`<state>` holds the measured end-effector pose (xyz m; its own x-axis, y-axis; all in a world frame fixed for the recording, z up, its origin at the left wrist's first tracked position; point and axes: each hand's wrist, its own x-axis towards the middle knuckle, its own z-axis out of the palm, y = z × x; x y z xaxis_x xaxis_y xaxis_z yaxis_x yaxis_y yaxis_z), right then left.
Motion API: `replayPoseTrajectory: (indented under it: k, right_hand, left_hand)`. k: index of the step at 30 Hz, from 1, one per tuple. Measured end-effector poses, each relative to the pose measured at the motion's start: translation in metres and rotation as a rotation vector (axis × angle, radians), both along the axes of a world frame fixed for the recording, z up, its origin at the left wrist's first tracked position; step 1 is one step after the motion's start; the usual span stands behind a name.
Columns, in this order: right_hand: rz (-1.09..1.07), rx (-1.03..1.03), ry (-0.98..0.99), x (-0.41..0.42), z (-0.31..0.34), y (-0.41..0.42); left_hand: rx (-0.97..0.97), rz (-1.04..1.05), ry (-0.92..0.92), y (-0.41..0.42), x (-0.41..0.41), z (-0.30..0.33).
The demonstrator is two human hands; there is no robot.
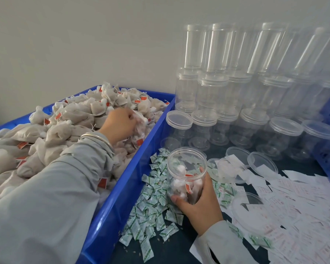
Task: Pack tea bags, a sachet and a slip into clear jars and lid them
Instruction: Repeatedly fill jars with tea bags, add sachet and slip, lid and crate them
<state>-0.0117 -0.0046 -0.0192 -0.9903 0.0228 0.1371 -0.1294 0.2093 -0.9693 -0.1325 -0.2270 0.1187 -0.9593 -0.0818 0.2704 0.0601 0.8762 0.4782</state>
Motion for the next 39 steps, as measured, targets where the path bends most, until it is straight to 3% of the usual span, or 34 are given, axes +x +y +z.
replayPoseTrajectory:
  k: [3, 6, 10, 14, 22, 30, 35, 39]
  right_hand:
    - [-0.010, 0.014, -0.002, 0.000, 0.000, 0.000]
    - [-0.017, 0.030, 0.003, 0.000, 0.000, 0.000]
    - [-0.030, 0.048, -0.011, -0.001, -0.001, -0.001]
    - [-0.034, 0.051, 0.020, -0.002, -0.002, -0.001]
    - [-0.039, 0.055, 0.025, -0.003, -0.004, -0.002]
    - [-0.022, -0.049, 0.014, -0.002, -0.002, -0.002]
    - [-0.040, -0.144, 0.063, 0.004, 0.009, -0.004]
    - [-0.118, -0.162, 0.207, 0.011, 0.015, -0.002]
  left_hand:
    - [0.449, -0.018, 0.047, 0.008, 0.008, 0.010]
    - [0.862, -0.185, 0.000, 0.026, 0.023, 0.020]
    - [1.078, -0.415, -0.108, 0.048, 0.040, 0.027]
    - [1.024, -0.607, -0.186, 0.060, 0.052, 0.023]
    - [0.716, -0.728, -0.288, 0.066, 0.058, 0.012]
    - [0.581, -0.681, -0.241, 0.063, 0.051, 0.006]
    - [0.249, -0.762, -0.479, 0.069, 0.055, -0.005]
    - [0.291, -0.856, -0.534, 0.076, 0.056, -0.011]
